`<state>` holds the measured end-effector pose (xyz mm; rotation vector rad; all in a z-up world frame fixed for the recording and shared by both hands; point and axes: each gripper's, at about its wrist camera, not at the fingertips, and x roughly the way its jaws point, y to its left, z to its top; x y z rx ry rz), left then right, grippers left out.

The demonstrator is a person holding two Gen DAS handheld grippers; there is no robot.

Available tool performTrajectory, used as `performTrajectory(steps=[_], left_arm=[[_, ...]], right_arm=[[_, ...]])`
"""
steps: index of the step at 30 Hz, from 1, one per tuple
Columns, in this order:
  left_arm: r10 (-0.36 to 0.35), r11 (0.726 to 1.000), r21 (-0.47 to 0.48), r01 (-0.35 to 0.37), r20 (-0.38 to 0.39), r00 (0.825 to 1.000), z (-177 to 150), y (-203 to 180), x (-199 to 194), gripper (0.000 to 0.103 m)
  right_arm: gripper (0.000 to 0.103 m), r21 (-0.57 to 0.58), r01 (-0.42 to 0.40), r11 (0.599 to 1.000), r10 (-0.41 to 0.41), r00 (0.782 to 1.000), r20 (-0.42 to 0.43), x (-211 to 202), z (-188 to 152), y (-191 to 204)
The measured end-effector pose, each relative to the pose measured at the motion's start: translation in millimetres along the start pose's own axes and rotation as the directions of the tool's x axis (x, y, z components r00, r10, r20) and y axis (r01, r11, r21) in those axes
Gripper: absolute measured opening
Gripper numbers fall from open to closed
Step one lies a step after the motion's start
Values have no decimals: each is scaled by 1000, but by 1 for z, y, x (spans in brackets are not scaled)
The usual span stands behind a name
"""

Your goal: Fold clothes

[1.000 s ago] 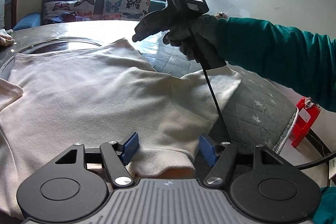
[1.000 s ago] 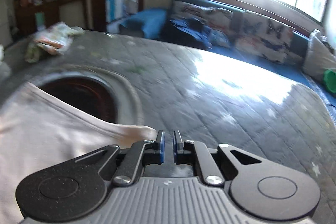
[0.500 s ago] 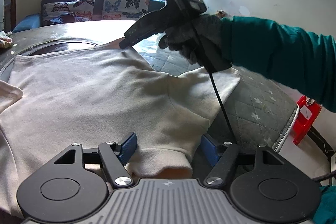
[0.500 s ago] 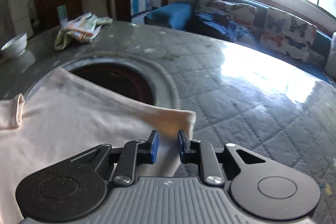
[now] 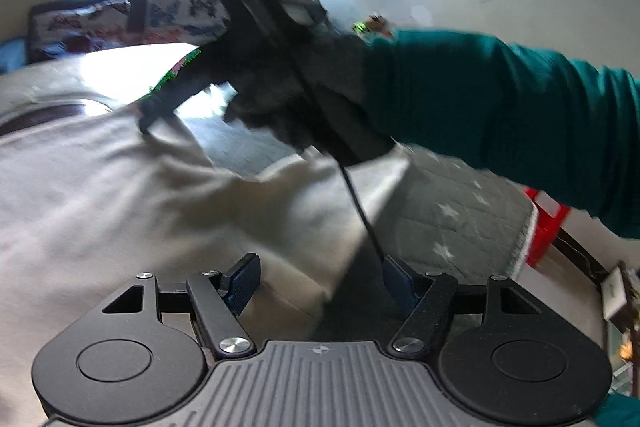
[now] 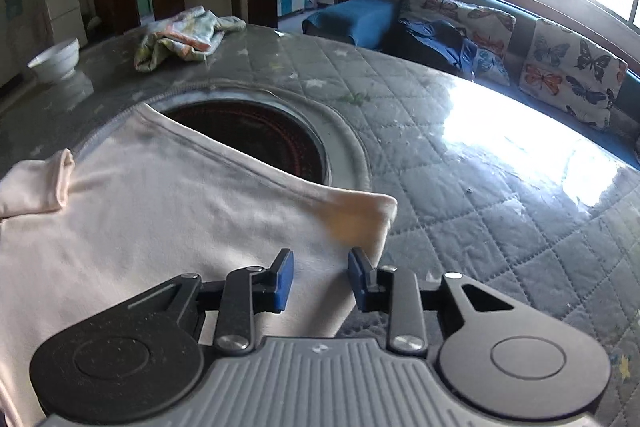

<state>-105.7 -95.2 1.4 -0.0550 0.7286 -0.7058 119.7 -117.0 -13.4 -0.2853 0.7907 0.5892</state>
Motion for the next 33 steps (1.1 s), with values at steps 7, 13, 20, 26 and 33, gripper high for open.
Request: performTrajectory(steps=[7,13,20,26,33], left_arm=[[-60,998,-7,59,-18,998,-10,-5,1,71],[-35,999,-30,36,12,999,-7,2,-16,71],[188,982,-45,-184,109,976,-2,34,-65,71],[465,883,-136,-449,132,875,10,85,-92,69],[614,785,-140,-603,57,787,16,129,-77,62]], right_arm=[[30,24,28,999,-28,1000,9,11,8,-5],[34,25,28,999,-28,999,19,5,10,-3],[46,-34,-40,999,41,998,37,-35,-6,19],[50,-75,-104,992,107,994,38,-63,-28,46],[52,-89,-157,984,161,986,40,-84,-53,76]])
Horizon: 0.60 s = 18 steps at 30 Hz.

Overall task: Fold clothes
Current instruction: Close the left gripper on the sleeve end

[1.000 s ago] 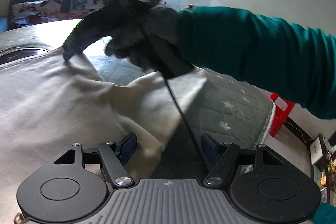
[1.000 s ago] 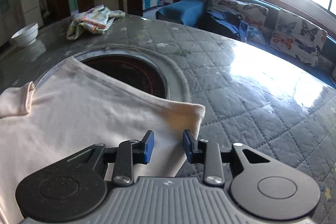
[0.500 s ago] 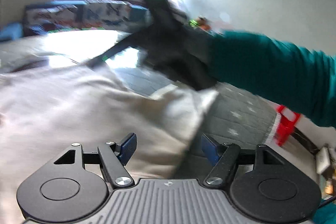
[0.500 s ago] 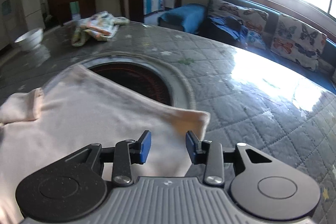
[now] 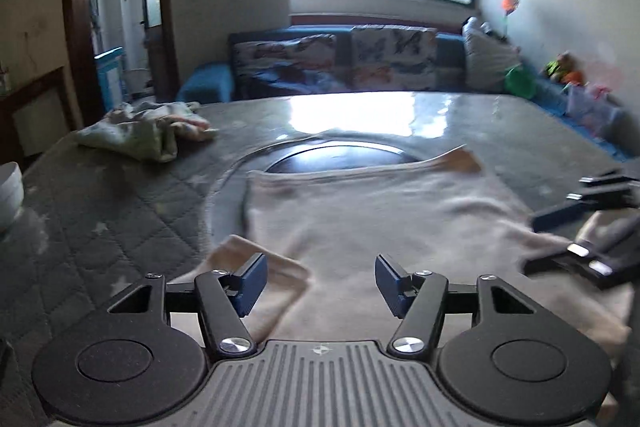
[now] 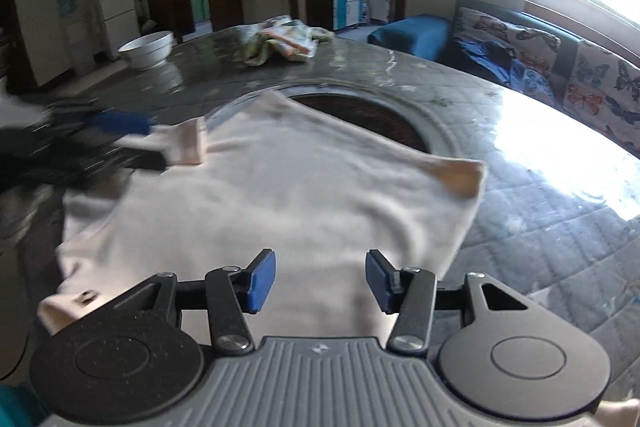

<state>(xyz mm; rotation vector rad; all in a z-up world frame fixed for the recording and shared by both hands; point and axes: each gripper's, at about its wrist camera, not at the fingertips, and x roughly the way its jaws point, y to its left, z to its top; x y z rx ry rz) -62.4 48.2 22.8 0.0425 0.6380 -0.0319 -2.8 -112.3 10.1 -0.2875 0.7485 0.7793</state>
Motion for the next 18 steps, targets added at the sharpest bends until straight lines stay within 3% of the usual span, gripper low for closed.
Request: performTrajectory(steps=[6,11,13,15,18], left_arm=[[51,999,-10,-51,-62,997,-6,5,29,48],[70,997,-15,-71,-57,996,-8,9,33,44],[82,997,-13,-82,-52,995,-8,9,34,35],[91,996,-15,-92,-40,995,-9,12,34,19],[85,994,-71,-86,-19,996,-9,23,27,7]], right_arm=[[55,-29,-31,999,31,1000,-4,-7,-16,24],[55,17,-38,999,38,999,-1,-6,-25,27],[55,31,-40,999,40,999,-4,-4,-27,26],[55,43,-39,998,40,999,-9,-2,-30,26],[57,49,-34,998,35,999,-2,-1,-33,27]])
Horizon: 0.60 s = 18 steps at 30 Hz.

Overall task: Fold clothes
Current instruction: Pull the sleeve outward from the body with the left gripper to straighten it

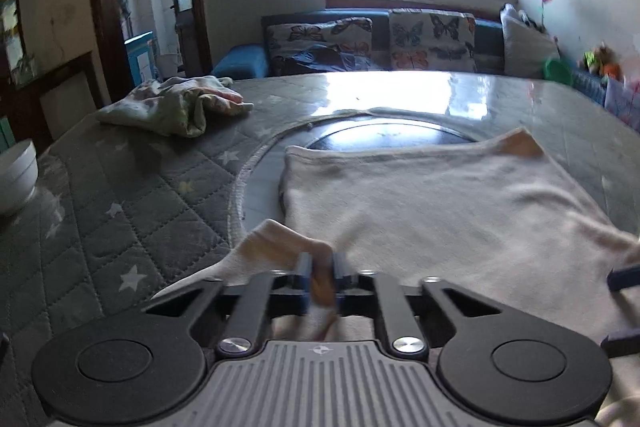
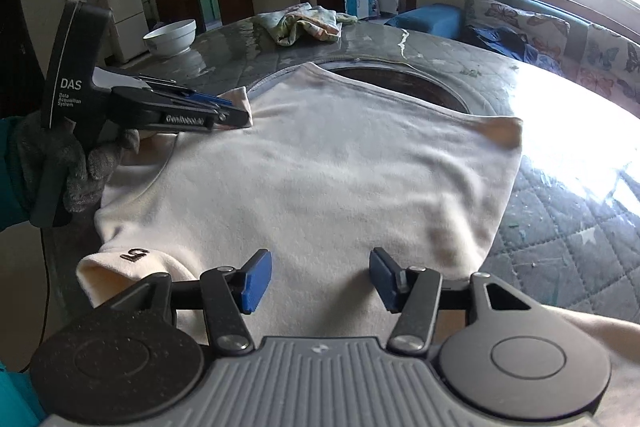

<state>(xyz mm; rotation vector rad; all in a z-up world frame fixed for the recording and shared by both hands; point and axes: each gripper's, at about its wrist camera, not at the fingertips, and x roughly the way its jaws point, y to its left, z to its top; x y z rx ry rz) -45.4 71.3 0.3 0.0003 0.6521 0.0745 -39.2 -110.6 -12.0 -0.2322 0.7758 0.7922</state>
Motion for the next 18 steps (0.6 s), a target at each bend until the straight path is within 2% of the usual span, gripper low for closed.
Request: performTrajectory(steps=[5,10,14,18], left_arm=[[22,992,-129,-9,98,995,7,33,-32,6],[83,966,-254,-40,161,983,6,76,-68,5],[159,940,-328,-92,184,970,-3,108,-92,5],[217,909,-393,-139,163,962,-22,138,-106,5]], right_arm=[[61,4,2,1000,-2,1000,4,2,0,1],[63,9,3,1000,-3,1000,5,1,0,2],[65,6,5,1000,-5,1000,4,2,0,4],[66,3,9,1000,-9,1000,3,2,0,6]])
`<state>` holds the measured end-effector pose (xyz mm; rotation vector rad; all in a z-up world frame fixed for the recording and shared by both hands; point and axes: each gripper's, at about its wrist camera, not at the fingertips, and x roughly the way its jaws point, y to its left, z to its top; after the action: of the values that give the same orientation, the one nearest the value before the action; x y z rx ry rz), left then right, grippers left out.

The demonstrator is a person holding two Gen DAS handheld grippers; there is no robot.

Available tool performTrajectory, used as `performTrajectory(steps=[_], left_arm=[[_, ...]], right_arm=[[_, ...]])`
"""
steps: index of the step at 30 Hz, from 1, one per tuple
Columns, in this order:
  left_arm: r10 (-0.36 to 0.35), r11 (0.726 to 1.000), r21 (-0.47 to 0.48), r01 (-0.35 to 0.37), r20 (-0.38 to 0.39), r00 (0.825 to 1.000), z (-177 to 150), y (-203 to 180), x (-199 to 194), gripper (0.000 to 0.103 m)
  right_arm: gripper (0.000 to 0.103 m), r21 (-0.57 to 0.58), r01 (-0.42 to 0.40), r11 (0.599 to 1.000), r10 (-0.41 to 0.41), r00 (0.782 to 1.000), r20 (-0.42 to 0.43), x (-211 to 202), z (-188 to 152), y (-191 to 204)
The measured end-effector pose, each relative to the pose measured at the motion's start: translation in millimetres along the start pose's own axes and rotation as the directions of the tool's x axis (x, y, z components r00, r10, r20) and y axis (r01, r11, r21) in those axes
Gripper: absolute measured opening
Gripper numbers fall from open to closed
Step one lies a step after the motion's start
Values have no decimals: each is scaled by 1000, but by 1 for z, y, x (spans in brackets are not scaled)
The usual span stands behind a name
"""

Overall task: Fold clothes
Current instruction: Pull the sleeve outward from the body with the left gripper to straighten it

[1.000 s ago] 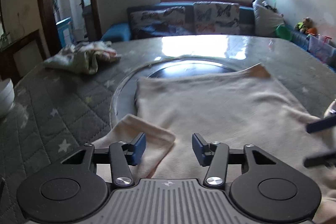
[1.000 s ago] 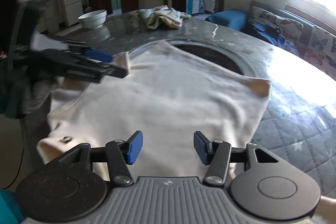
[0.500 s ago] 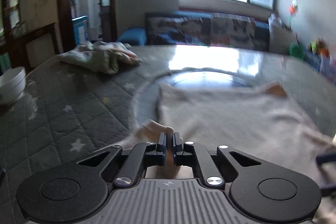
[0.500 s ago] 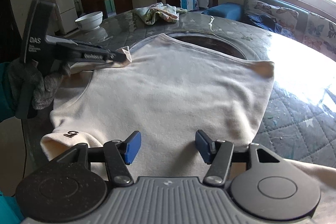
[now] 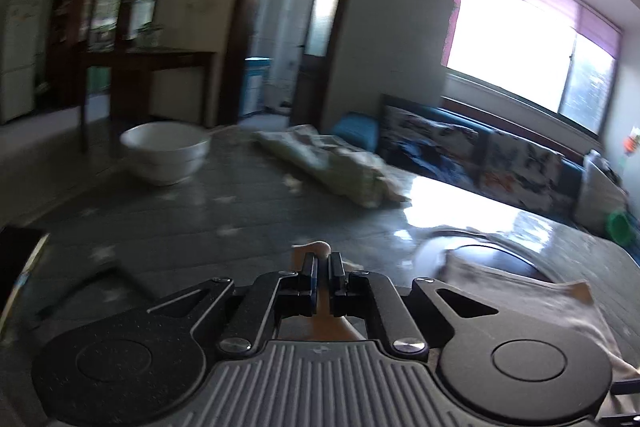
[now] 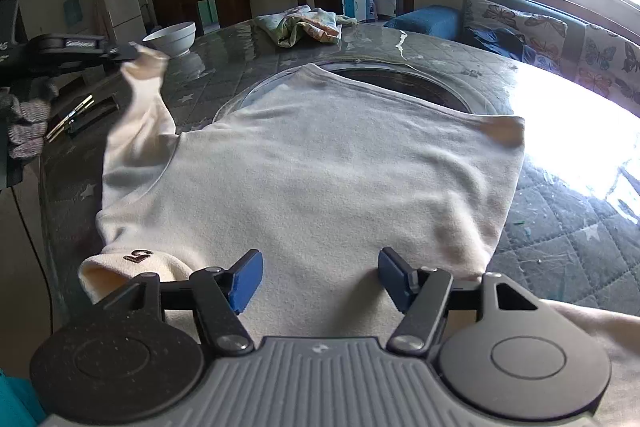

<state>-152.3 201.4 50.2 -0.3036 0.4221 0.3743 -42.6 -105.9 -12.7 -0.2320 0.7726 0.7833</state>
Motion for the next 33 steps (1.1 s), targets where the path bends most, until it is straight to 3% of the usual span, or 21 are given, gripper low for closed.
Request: performTrajectory(steps=[8,17,22,25,29,31,33], left_arm=[[118,993,-23,-119,-66,991,-19,47,3,5],[182,983,27,-181,-96,978,-34,55,9,7],[241,970,6,-241,-90,966,-33,62,4,9],[212,977,-15,-214,-72,975,-28,61,-5,9],[108,994,13,-107,-60,992,-27,40,-12,9],[62,998,26,-60,-72,995,-28,29,-9,9],[62,997,46,-58,-95,994,-29,24,2,9]], right_arm=[[69,-13,8,1000,-8,1000,-10,2,1,3],[71,-24,17,1000,-17,1000,-19,4,2,6],[73,-29,14,999,-15,1000,-20,4,2,7],[74,-29,13,999,-14,1000,-19,5,2,7],[75,-29,12,999,-13,1000,-18,5,1,7],[75,-30,13,999,-14,1000,-19,4,1,7],[75,-31,14,999,-15,1000,-20,4,1,8]])
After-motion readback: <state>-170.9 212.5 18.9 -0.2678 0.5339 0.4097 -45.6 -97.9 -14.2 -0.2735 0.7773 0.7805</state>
